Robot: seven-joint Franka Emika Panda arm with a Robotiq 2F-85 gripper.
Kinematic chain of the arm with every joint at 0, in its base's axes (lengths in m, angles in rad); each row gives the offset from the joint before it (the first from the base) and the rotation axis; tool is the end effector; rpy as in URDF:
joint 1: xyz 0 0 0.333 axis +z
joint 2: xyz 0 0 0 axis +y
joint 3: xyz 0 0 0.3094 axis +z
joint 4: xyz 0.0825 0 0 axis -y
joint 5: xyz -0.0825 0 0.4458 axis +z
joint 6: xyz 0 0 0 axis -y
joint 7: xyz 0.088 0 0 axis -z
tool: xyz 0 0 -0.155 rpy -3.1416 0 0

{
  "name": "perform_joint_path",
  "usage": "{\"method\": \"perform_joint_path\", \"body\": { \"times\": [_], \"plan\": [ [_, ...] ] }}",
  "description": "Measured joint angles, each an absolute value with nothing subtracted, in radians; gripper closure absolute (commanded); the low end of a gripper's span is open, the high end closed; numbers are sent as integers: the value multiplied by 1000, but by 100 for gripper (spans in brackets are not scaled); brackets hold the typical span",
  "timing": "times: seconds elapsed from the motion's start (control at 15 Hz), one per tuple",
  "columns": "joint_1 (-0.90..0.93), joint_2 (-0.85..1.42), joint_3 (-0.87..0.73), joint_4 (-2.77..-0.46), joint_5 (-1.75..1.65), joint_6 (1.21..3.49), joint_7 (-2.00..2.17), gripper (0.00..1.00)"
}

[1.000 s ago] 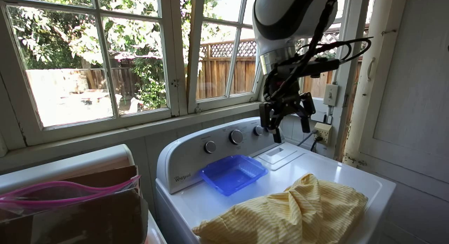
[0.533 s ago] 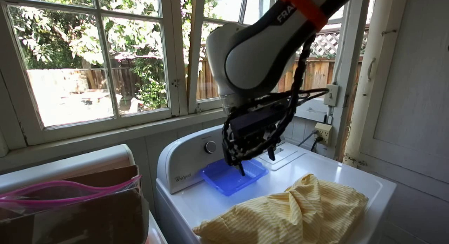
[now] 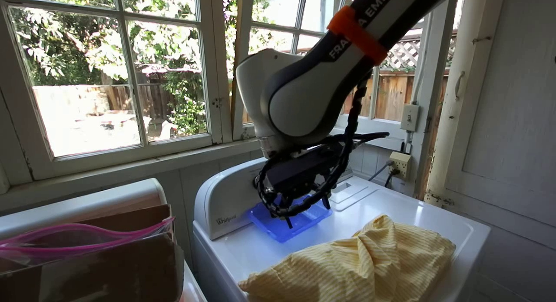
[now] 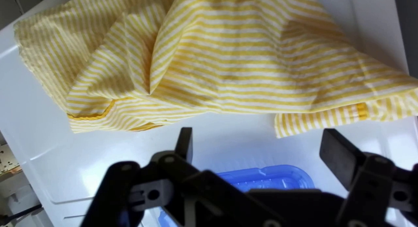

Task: Fold the yellow towel and move it to the right

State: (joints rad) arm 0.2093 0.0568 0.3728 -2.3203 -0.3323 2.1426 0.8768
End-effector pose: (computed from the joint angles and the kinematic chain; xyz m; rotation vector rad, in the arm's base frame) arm 0.4491 0.2660 0.2060 2.8125 -0.1123 -0.0153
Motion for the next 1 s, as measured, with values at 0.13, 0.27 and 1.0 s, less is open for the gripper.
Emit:
{"method": "perform_joint_path", "body": {
  "times": [0.13, 0.27, 1.0],
  "plan": [
    [232, 72, 361, -2319, -334, 2168, 861, 0],
    [259, 111, 358, -2308, -335, 2205, 857, 0],
    [454, 406, 263, -2122, -410, 2272, 903, 0]
  ]
}}
